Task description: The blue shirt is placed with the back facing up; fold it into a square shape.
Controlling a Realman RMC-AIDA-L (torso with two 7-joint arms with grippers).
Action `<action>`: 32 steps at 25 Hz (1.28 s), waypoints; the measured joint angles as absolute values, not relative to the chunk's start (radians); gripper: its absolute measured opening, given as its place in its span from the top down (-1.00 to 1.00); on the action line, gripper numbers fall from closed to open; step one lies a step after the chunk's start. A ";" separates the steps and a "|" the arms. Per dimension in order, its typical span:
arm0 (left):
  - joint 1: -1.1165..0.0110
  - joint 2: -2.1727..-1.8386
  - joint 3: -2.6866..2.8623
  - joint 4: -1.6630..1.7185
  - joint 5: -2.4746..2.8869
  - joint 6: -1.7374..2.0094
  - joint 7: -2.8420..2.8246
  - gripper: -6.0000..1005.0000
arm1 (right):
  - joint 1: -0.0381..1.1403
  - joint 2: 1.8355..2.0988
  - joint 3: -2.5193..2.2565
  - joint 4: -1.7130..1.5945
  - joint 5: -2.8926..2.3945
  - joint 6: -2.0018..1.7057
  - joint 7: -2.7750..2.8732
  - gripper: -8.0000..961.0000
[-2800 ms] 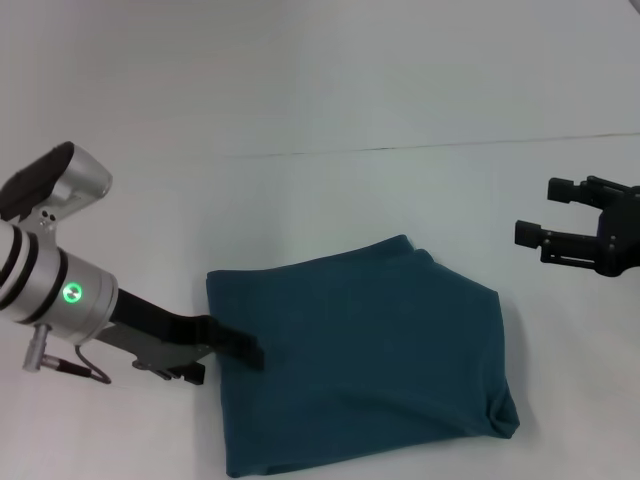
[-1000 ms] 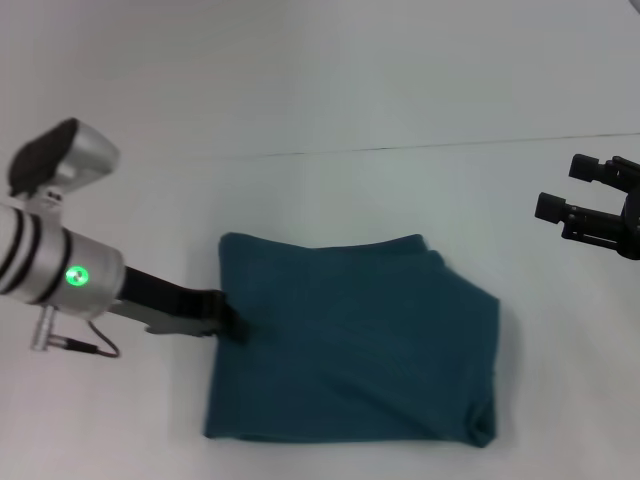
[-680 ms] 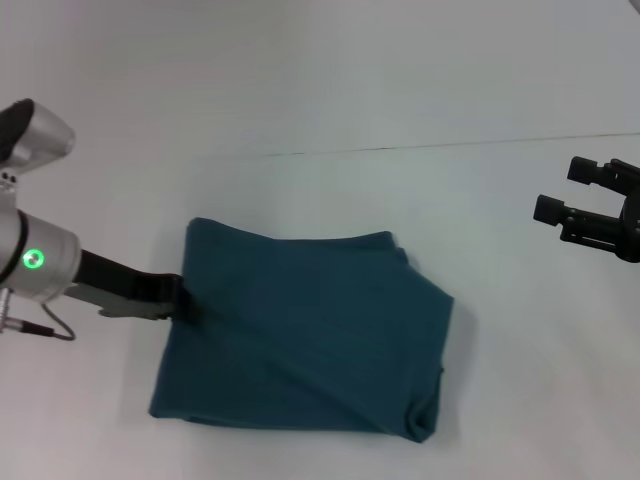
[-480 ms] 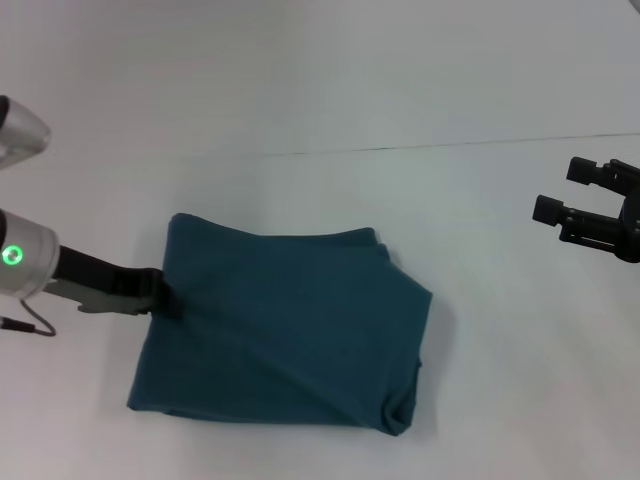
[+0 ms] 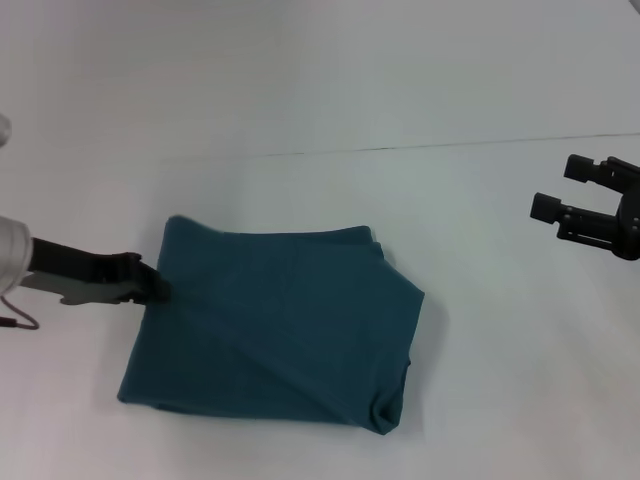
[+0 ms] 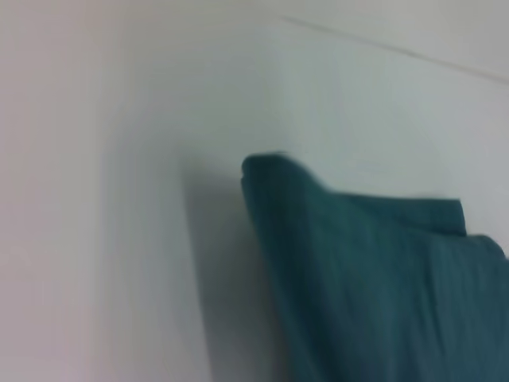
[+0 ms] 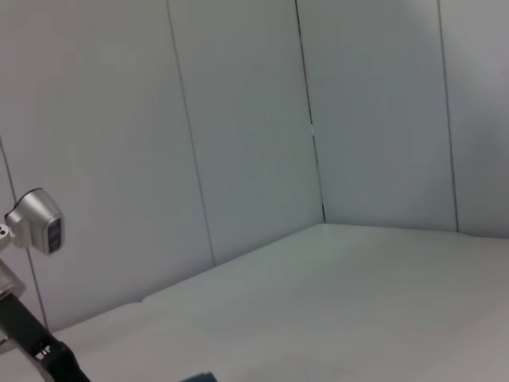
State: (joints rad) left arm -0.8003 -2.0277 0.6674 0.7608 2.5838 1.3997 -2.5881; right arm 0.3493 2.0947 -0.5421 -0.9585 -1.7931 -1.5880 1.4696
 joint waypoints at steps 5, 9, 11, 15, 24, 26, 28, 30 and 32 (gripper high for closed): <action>-0.759 -2.027 0.659 0.806 2.583 1.411 -2.583 0.59 | 0.346 2.095 -0.542 -0.958 -1.793 -1.591 1.470 -0.85; -0.725 -2.035 0.658 0.858 2.567 1.424 -2.540 0.27 | 0.345 2.094 -0.545 -0.963 -1.793 -1.607 1.470 -0.85; -0.677 -2.048 0.642 0.922 2.471 1.490 -2.409 0.12 | 0.345 2.092 -0.551 -0.969 -1.797 -1.631 1.473 -0.85; -0.601 -2.067 0.557 0.983 2.260 1.689 -2.099 -0.20 | 0.346 2.088 -0.555 -0.992 -1.804 -1.736 1.471 -0.87; -0.424 -2.115 0.418 0.943 2.053 1.952 -1.618 -0.73 | 0.359 2.093 -0.751 -1.152 -1.979 -1.863 1.653 -0.90; -0.383 -2.130 0.408 0.942 2.053 1.977 -1.535 -0.79 | 0.358 2.092 -0.785 -1.158 -1.981 -1.865 1.657 -0.90; -0.358 -2.138 0.401 0.941 2.059 1.991 -1.497 -0.84 | 0.356 2.095 -0.802 -1.157 -1.975 -1.875 1.650 -0.90; -0.345 -2.140 0.399 0.940 2.075 1.997 -1.487 -0.90 | 0.356 2.096 -0.813 -1.152 -1.973 -1.885 1.647 -0.89; -0.336 -2.140 0.397 0.940 2.091 2.003 -1.485 -0.89 | 0.355 2.098 -0.834 -1.149 -1.966 -1.888 1.647 -0.89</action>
State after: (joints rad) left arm -0.3359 -2.1403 0.3975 0.9402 2.0914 2.0030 -1.4845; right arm 0.3547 2.0980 -0.8342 -1.1486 -1.9663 -1.8879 1.6468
